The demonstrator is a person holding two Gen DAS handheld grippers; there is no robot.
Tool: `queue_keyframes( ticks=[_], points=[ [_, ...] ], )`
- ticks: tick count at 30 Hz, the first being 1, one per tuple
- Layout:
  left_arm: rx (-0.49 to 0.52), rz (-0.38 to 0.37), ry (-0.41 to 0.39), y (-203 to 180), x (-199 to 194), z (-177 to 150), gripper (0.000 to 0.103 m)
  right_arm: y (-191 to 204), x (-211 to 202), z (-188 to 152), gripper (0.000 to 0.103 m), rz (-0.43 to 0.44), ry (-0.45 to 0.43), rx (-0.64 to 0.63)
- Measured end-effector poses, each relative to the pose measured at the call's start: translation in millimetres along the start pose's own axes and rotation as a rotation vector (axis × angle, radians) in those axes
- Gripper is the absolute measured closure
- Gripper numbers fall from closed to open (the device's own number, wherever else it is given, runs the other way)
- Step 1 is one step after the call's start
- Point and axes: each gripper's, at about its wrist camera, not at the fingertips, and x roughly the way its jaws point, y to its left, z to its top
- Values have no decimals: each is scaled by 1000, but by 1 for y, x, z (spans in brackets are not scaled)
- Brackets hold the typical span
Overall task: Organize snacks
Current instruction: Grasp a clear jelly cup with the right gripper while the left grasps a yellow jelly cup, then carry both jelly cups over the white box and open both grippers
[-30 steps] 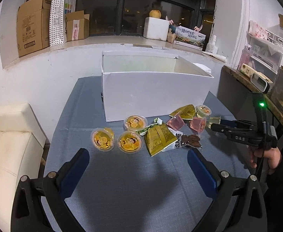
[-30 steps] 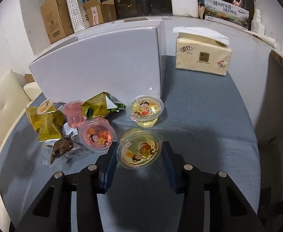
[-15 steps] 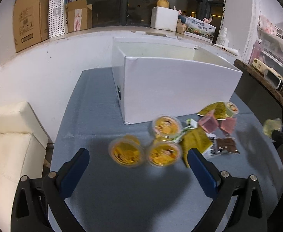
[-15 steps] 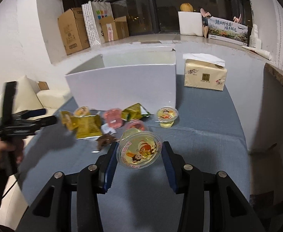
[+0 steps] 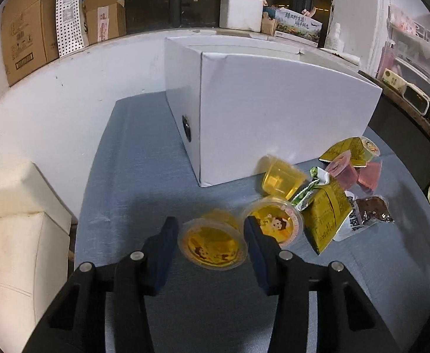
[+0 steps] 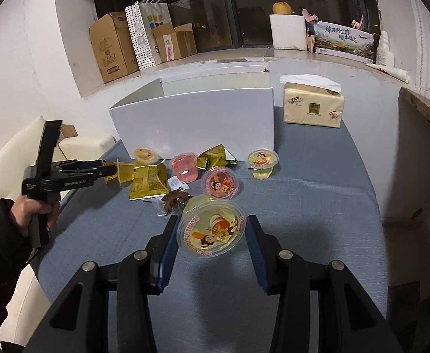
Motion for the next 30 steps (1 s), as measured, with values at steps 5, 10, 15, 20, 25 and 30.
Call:
queue_keyframes(
  ticks=[5,10,15,20,25,30],
  points=[
    [-8,-38,-14,-1,-10,-5,53,5,-2,2,54,6,-7,-7],
    [4,-46,-68,-13,-37,-5,53,12,-1,5,54,11,-14,-14],
    [20,-58,-133,-32,-70,6,53,18,1,14,54,18,-29,-22],
    [31,-48,-207,-50,-98,33,53,22,-2,36,54,16,-68,-31],
    [12,-34,-256,-60,-113,63,53,21,-6,62,54,1,-114,-49],
    [-14,-20,-296,-70,-113,95,53,16,-3,97,54,-14,-153,-55]
  ],
)
